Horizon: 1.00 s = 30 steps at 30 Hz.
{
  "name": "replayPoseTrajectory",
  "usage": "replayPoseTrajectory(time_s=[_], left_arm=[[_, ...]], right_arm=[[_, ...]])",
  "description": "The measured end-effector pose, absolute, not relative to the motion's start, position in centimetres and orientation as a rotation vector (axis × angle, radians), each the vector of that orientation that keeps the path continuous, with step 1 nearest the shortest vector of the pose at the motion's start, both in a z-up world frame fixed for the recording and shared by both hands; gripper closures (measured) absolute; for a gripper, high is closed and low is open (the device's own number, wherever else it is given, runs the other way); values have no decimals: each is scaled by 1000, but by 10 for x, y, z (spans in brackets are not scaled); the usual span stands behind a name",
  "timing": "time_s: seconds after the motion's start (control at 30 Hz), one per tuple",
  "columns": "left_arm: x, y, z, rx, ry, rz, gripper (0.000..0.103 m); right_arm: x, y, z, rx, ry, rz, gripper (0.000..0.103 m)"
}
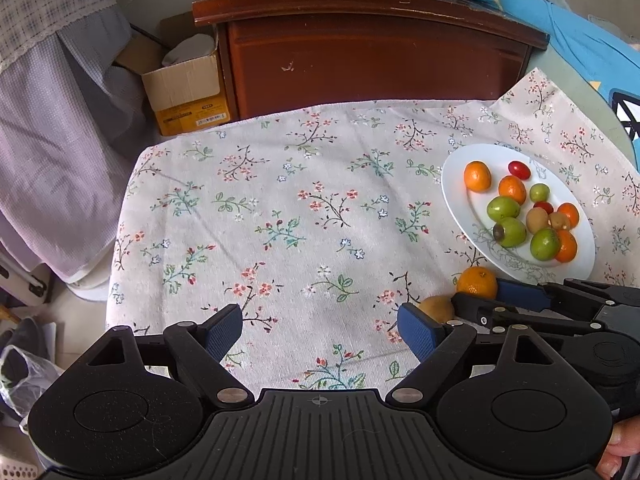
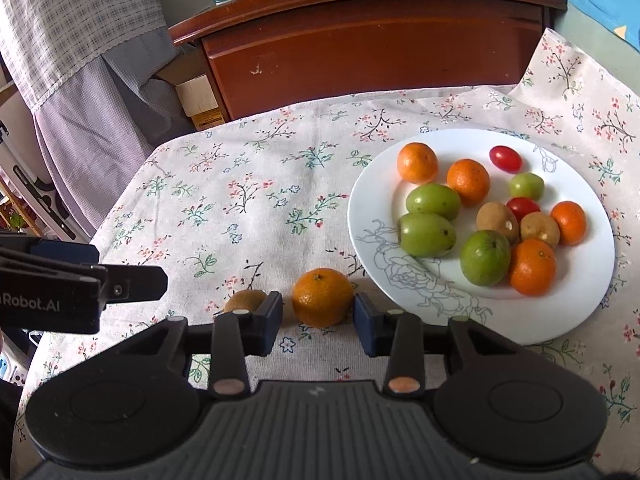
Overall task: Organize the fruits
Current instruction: 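Grasp the mandarin with the right gripper while the left gripper grasps the last kiwi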
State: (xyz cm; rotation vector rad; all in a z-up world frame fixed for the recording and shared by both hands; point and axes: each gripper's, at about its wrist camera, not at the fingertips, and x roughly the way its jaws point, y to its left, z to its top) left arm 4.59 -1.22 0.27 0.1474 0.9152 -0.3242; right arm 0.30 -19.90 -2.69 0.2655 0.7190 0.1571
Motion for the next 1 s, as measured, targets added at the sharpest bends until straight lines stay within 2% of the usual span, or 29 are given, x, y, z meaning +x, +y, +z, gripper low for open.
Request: replayPoseTrajectory(time_s=[0.13,0.83,1.0], left_arm=[[46,-14,0,155,920,-332,17],[33,-61,-21,203,890,-514,20],[35,-69,-28,215,899,-517,35]], right_arm=[[4,-202,-27,282,723,157,69],[-29,-237,-2,361,729,86,70],[-32,-242,-3,377,731,80,70]])
